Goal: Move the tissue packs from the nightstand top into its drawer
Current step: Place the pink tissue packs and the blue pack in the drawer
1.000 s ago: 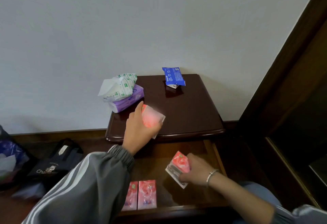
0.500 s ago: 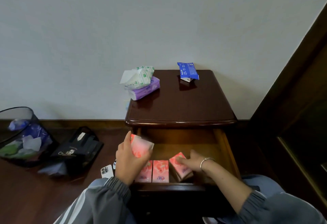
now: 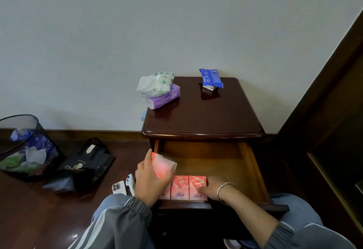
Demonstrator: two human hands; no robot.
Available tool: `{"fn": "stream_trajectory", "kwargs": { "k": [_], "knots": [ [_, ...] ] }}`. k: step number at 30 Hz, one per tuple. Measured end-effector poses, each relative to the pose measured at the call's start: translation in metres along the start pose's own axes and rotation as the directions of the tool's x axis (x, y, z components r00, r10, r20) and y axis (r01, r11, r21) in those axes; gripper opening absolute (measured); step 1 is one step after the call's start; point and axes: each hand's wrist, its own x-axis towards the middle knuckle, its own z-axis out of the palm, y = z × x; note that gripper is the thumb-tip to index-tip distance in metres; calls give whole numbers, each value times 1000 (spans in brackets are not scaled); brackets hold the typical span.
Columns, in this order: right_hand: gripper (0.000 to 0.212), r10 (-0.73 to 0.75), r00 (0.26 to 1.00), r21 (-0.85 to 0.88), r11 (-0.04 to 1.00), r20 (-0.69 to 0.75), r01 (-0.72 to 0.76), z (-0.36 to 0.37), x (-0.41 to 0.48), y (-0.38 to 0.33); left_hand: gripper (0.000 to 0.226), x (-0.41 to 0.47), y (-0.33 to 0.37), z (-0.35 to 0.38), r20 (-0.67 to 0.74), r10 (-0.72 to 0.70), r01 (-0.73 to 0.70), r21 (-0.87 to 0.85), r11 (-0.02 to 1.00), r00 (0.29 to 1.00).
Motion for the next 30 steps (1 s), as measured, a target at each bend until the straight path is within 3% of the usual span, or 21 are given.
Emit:
{"fn": "stream_trajectory", "kwargs": {
  "k": [2, 4, 6, 10, 13, 16, 18, 20, 23, 26, 30],
  "knots": [
    [48, -11, 985, -11, 1000, -170, 9, -8, -8, -5, 104, -3, 4, -1, 13, 24, -24, -48, 999, 1000],
    [53, -90, 963, 259, 953, -252, 157, -15, -17, -17, 105, -4, 12, 1, 35, 61, -59, -65, 996, 998],
    [45, -189, 969, 564, 788, -156, 245, -20, -31, -34, 106, -7, 22, 5, 62, 97, -93, -62, 994, 993],
    [18, -272, 954, 656, 698, -129, 288, -22, -42, -45, 117, -16, 39, 12, 198, 174, -161, -80, 984, 965],
    [17, -249, 966, 783, 585, -75, 212, -23, -40, -36, 126, -11, 38, 5, 383, 170, -118, -157, 981, 908],
    [23, -269, 963, 885, 441, -32, 152, -20, -35, -23, 104, -5, 33, -4, 531, 163, 114, -450, 886, 832],
    [27, -294, 956, 909, 393, -18, 138, -16, -31, -15, 76, -4, 29, -2, 503, 151, 193, -568, 800, 851],
    [26, -300, 954, 926, 356, -16, 128, -11, -27, -9, 68, -3, 27, 0, 463, 124, 194, -579, 792, 878],
    [15, -206, 976, 910, 385, -75, 151, -5, -20, 0, 80, 4, 24, -6, 416, 115, 116, -490, 864, 902],
    [6, -4, 966, 790, 575, -258, 213, -2, -14, 19, 80, 19, 20, -15, 318, 111, -31, -246, 969, 942],
    [6, 35, 918, 679, 684, -394, 265, 4, -14, 38, 66, 40, 16, -18, 263, 187, -210, 60, 976, 947]
  ]
}}
